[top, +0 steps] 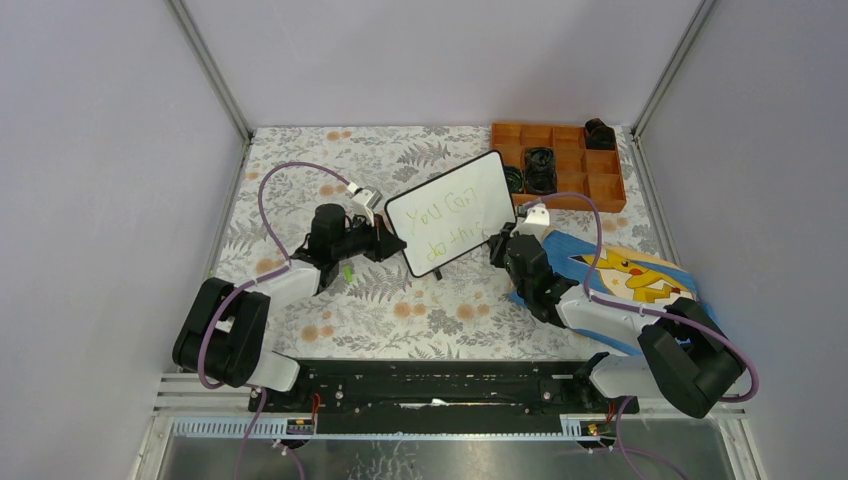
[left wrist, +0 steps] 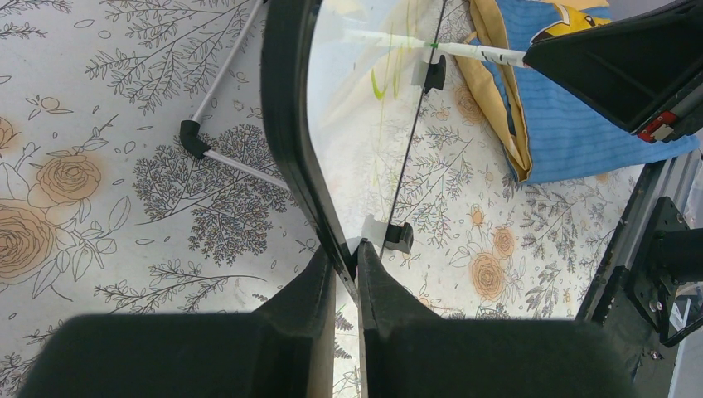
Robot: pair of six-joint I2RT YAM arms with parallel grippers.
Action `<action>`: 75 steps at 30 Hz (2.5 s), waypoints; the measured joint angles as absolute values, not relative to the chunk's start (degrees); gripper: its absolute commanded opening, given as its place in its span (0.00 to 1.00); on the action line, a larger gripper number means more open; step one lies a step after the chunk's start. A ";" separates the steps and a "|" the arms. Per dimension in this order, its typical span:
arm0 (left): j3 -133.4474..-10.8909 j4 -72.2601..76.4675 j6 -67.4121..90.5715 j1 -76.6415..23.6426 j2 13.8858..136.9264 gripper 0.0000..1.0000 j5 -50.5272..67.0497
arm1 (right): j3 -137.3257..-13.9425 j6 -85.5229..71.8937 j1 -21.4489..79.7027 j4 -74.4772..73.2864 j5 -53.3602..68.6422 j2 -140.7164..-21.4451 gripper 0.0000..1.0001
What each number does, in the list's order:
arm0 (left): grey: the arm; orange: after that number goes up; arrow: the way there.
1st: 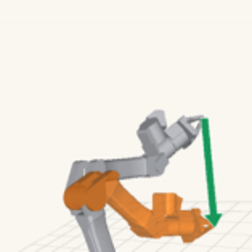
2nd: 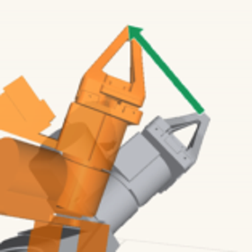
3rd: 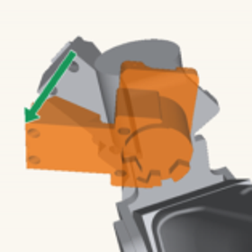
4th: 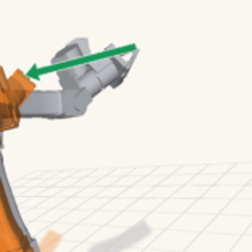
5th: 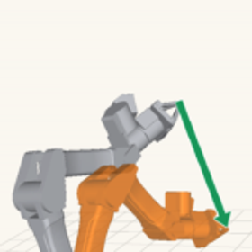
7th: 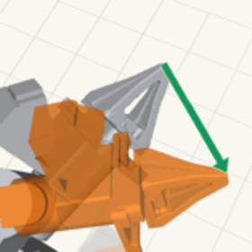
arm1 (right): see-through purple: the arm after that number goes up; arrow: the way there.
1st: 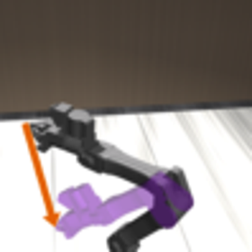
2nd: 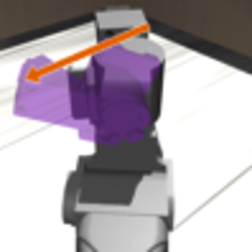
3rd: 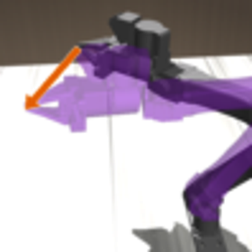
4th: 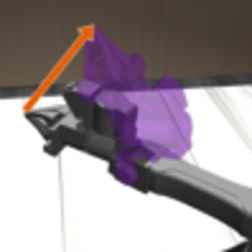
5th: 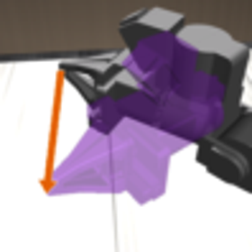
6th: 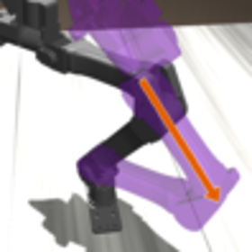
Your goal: Write a sentence on the whiteboard
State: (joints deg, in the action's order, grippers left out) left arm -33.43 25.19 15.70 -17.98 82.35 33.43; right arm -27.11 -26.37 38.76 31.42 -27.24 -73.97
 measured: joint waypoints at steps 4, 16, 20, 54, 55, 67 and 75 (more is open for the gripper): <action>-33.43 25.19 15.68 -17.98 82.35 0.00 33.43 | -27.14 -25.91 38.70 30.61 -26.17 -73.97 0.00; -33.43 25.21 15.70 -18.02 82.35 0.00 33.43 | -27.14 -25.10 38.54 30.24 -23.20 -73.97 0.00; -33.43 25.23 15.68 -18.02 82.35 0.00 33.43 | -27.09 -25.17 38.50 30.48 -21.63 -73.52 0.00; -33.43 25.50 15.73 -18.35 82.43 0.00 33.10 | -17.39 -28.47 38.46 22.65 -30.37 -46.92 0.00; -33.43 25.52 15.73 -18.35 82.43 0.00 33.10 | -17.06 -28.86 38.46 23.49 -30.35 -47.75 0.00; -33.08 25.76 15.73 -18.48 82.13 0.00 32.64 | -16.53 -30.92 38.46 32.36 -29.06 -56.12 0.00; -33.04 25.67 15.70 -18.96 81.87 0.00 31.88 | -15.77 -32.12 38.46 37.76 -28.91 -62.17 0.00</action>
State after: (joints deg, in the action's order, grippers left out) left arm -33.04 25.67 15.70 -18.96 81.87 31.88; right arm -15.77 -32.12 38.46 37.76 -28.91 -62.17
